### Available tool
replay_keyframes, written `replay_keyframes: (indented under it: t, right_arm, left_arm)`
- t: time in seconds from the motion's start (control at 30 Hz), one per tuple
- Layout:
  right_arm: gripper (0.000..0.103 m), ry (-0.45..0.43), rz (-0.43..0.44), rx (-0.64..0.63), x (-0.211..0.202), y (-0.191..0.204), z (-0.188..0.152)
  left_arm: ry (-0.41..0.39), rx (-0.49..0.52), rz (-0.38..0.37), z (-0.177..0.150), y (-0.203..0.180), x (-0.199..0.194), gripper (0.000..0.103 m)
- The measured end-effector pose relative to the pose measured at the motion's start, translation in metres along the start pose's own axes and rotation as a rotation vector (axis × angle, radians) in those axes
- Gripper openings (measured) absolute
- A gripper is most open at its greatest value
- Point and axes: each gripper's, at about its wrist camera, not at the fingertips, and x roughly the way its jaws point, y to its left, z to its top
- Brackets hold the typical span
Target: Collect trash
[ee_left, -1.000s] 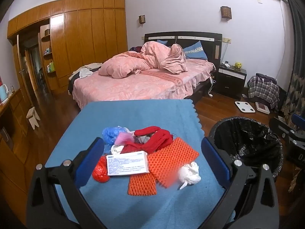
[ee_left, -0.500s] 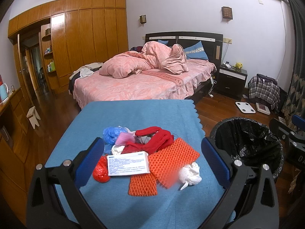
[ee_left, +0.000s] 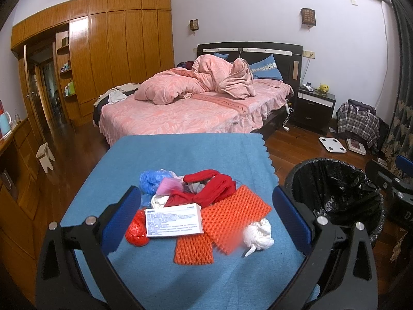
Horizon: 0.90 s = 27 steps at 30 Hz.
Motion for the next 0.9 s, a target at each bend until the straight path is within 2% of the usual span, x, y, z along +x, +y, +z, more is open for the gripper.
replay_keyframes:
  t: [0.9]
  right_arm:
    - [0.097,0.002,0.0,-0.002,0.0049,0.0021,-0.0023]
  left_arm:
    - [0.004,-0.002,-0.001,0.0001,0.0002,0.0004,0.098]
